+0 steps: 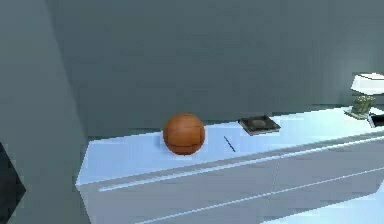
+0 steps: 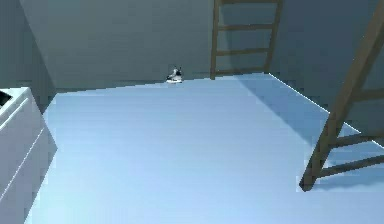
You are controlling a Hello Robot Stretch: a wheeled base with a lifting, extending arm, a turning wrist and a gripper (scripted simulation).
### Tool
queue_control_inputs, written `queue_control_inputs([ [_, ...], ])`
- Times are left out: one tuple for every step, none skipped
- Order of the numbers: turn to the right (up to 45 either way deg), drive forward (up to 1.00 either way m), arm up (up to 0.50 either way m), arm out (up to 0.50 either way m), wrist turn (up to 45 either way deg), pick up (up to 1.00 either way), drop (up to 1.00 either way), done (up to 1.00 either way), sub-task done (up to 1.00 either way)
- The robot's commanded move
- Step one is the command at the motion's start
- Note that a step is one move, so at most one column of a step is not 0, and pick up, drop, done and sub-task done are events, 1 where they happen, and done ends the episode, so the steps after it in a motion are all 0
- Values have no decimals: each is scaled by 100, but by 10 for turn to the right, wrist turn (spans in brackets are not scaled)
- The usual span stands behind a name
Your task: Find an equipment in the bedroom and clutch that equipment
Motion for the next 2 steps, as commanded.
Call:
queue_control_inputs([
  [0, 35, 0, 0, 0, 0, 0, 0, 0],
  [-450, 0, 0, 0, 0, 0, 0, 0, 0],
])
